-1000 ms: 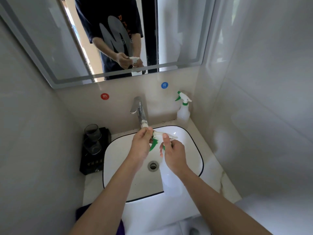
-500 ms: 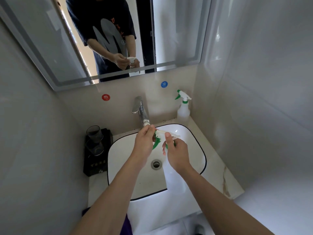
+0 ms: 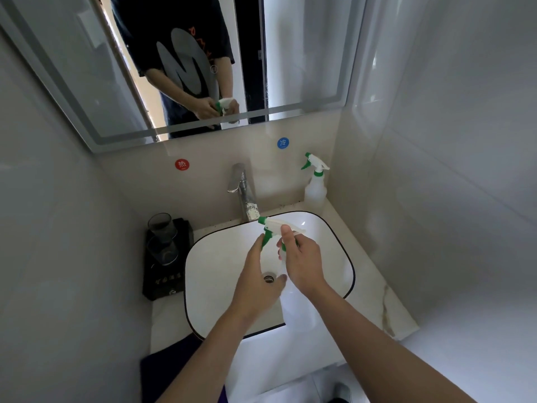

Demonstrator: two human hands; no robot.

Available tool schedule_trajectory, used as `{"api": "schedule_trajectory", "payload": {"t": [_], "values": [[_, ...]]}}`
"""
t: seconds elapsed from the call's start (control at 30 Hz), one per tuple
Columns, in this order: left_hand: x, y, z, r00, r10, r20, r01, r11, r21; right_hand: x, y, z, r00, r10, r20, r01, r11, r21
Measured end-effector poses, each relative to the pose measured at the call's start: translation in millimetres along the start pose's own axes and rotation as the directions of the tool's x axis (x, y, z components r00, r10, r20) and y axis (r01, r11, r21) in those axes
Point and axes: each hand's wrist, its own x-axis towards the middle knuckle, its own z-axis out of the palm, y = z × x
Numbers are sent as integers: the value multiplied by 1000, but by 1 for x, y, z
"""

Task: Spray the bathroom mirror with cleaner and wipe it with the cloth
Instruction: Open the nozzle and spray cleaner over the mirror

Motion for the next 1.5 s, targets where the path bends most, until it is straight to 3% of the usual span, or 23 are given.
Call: {"api": "schedule_trajectory", "payload": {"t": [0.13,0.27,0.33,0.4,0.5,0.6,0.73,1.13,1.33,1.5], "values": [[7,7,-1,995,-20,96,11,995,95,2,-6,-15,988,-43,148,83,956,-281],[18,7,3,994,-69,82,64,996,60,5,-16,-30,965,-94,246,218,809,-546],[22,4,7,995,-90,53,89,996,25,2,-18,-34,947,-164,275,301,747,-593],[26,5,9,996,-75,56,74,997,12,2,-17,-35,931,-205,303,343,780,-523],[29,8,11,994,-25,108,26,1000,-9,7,-15,-32,921,-176,348,288,907,-306],[25,9,12,993,-11,121,13,1000,-20,10,-16,-29,912,-176,370,241,961,-137],[23,6,12,996,2,91,3,999,-54,4,-13,-17,954,-118,274,120,993,10],[24,5,11,999,-18,34,23,985,-170,5,-10,-5,979,-152,135,158,987,-31],[25,5,10,994,5,114,16,982,-188,-1,-13,-7,972,-124,201,126,992,3],[28,4,11,987,-20,157,46,985,-166,0,-15,-8,963,-25,269,0,996,93]]}}
